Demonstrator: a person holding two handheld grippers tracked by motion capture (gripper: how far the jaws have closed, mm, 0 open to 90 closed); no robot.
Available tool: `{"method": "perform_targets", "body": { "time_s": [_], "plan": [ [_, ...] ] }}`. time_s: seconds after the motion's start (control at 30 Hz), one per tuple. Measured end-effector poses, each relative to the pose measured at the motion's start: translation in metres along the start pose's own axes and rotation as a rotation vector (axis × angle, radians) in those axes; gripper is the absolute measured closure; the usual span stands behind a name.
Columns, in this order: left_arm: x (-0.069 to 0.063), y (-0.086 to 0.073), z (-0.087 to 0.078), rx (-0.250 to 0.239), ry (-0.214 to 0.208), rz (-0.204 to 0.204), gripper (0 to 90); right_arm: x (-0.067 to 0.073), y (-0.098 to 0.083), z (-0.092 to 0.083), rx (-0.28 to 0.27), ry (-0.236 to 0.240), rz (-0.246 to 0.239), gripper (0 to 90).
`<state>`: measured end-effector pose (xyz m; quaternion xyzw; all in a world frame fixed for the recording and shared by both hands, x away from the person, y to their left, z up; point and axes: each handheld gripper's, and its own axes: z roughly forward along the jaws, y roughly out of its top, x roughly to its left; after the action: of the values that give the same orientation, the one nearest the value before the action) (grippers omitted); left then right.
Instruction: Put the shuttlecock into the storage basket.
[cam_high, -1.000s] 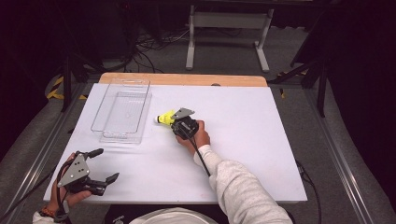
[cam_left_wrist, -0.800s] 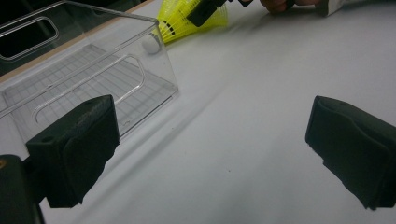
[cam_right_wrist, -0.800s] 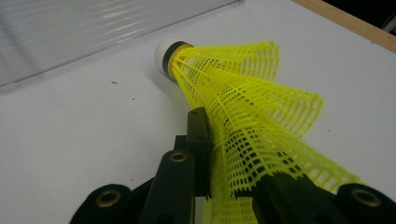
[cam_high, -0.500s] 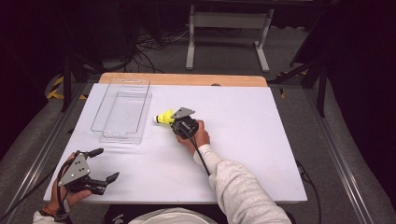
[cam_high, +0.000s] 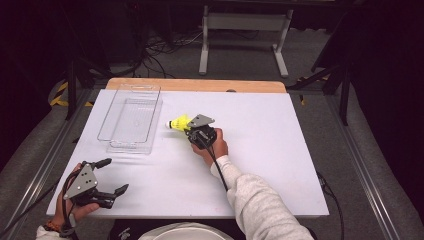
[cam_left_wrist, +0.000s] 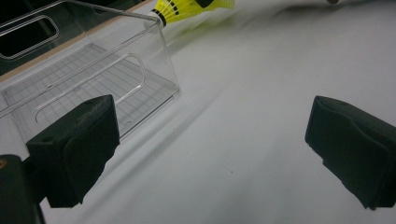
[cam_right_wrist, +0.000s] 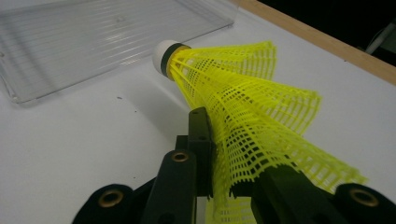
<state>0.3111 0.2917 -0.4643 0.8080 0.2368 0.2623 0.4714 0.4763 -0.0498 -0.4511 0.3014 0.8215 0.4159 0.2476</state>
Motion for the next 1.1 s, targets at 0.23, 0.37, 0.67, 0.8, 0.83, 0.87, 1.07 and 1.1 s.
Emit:
{"method": "perform_targets", "body": {
  "time_s": [0.23,0.37,0.67,0.8,0.83,0.87,1.07,1.1],
  "plan": [
    [-0.001,-0.001,-0.001,0.000,0.004,-0.002,3.9,-0.008,0.000,-0.012,-0.034,-0.002,0.022,83.2],
    [0.000,-0.001,-0.001,0.001,0.005,-0.003,4.0,-0.012,0.001,-0.018,-0.051,0.001,0.026,87.1],
    [0.000,-0.001,0.000,0.004,0.004,-0.001,4.0,-0.009,0.003,-0.025,-0.063,0.008,0.003,87.2],
    [0.000,-0.001,-0.001,0.002,0.005,-0.003,4.0,-0.009,0.005,-0.028,-0.080,0.007,0.001,87.3],
    [0.000,-0.001,-0.001,0.004,0.005,-0.003,4.0,-0.009,0.005,-0.028,-0.081,0.009,0.002,87.3],
    [0.000,-0.001,-0.001,0.004,0.005,-0.004,4.0,-0.008,0.005,-0.028,-0.083,0.014,0.004,87.3],
    [-0.001,-0.001,0.000,0.000,-0.027,-0.005,4.1,-0.009,0.005,-0.027,-0.096,0.020,0.013,87.3],
    [-0.002,-0.001,0.002,0.007,-0.038,-0.003,4.2,-0.010,0.006,-0.028,-0.106,0.019,0.014,87.3]
  ]
}}
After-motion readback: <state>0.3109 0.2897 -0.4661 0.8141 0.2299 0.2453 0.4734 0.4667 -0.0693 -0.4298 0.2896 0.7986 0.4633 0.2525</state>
